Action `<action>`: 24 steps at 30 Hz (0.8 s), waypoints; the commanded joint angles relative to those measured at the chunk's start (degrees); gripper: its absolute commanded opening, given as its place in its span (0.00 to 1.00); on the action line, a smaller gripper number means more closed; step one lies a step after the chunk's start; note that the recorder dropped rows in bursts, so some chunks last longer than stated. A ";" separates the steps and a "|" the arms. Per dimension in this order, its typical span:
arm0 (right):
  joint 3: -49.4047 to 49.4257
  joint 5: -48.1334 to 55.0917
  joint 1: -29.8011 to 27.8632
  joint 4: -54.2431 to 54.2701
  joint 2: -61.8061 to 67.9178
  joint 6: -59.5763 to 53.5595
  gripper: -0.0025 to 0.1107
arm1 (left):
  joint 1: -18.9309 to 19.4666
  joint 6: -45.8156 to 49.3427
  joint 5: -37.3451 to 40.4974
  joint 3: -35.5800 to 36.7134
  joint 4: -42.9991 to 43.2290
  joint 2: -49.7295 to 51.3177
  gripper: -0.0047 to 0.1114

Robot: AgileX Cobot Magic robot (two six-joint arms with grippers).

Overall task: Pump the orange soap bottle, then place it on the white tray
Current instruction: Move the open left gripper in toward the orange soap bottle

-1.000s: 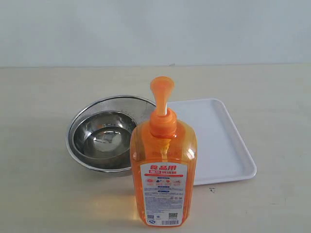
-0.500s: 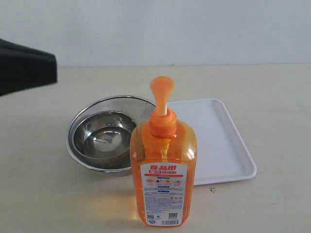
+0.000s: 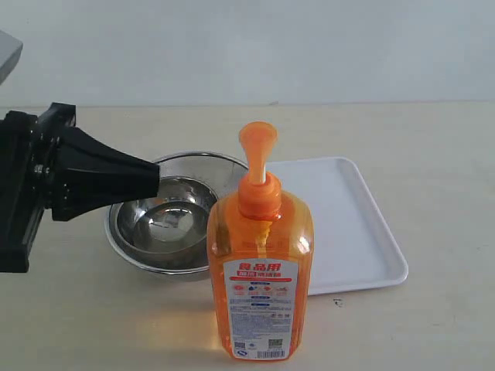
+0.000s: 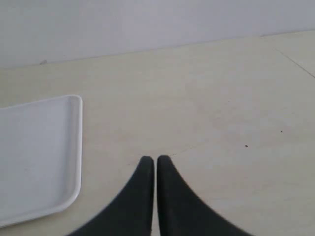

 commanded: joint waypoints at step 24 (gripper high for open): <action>-0.04 -0.59 -0.16 0.01 -0.28 -0.06 0.02 | -0.14 0.58 0.62 0.28 -0.89 10.62 0.77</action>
